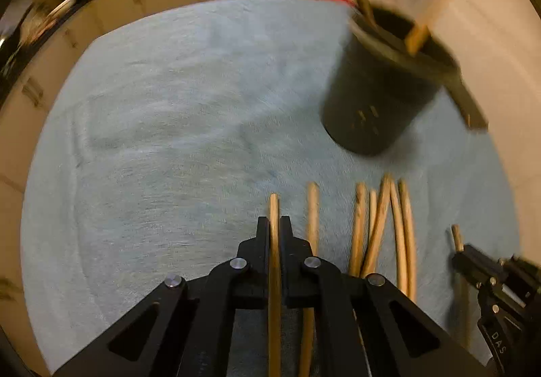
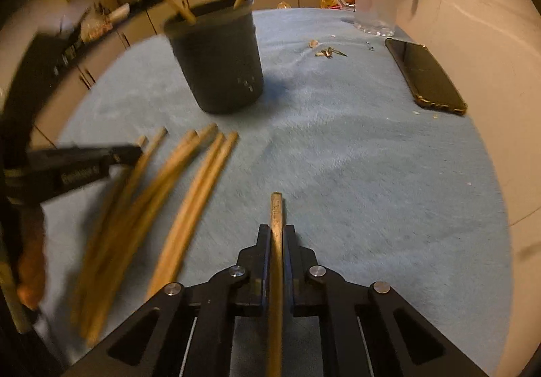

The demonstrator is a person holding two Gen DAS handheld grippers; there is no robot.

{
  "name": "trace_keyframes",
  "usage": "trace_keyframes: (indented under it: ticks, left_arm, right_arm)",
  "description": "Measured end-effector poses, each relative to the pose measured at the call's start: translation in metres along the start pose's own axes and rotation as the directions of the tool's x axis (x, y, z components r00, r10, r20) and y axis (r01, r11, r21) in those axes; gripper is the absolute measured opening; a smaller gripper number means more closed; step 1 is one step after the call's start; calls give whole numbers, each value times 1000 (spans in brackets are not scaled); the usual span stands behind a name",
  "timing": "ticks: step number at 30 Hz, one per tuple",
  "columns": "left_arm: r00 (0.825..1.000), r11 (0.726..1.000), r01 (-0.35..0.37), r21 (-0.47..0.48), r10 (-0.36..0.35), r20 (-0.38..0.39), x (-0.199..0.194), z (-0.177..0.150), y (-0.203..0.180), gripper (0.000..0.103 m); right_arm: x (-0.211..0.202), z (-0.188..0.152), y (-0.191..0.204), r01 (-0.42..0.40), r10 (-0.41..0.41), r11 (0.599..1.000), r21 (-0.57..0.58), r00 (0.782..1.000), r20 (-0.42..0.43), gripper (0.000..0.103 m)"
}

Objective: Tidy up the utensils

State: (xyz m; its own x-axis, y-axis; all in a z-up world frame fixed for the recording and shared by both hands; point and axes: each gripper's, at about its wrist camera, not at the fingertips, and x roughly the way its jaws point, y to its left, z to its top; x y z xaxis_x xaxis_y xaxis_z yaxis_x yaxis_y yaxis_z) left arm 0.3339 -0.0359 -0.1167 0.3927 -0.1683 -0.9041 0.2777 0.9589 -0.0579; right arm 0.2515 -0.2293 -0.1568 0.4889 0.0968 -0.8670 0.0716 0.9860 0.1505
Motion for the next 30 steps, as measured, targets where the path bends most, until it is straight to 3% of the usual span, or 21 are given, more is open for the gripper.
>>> trace_keyframes:
  ticks: [3, 7, 12, 19, 25, 30]
  left_arm:
    - [993, 998, 12, -67, -4, 122, -47, -2, 19, 5]
    - [945, 995, -21, -99, 52, 322, -131, -20, 33, 5]
    - [923, 987, 2, -158, 59, 381, -178, -50, 51, 5]
    - [898, 978, 10, -208, 83, 433, -212, -105, 63, 6]
    - [865, 971, 16, -239, 106, 490, -233, -132, 62, 5]
    - [857, 970, 55, -238, 77, 510, -245, -136, 61, 5]
  right_arm:
    - [-31, 8, -4, -76, 72, 997, 28, 991, 110, 8]
    - [-85, 9, -5, -126, 117, 992, 16, 956, 268, 8]
    - [-130, -1, 7, -124, 121, 992, -16, 922, 369, 8]
    - [-173, -32, 18, -117, 121, 992, -37, 877, 465, 8]
    - [-196, -51, 27, -90, 109, 994, -62, 866, 489, 8]
    - [-210, -57, 24, -103, 118, 993, -58, 850, 514, 8]
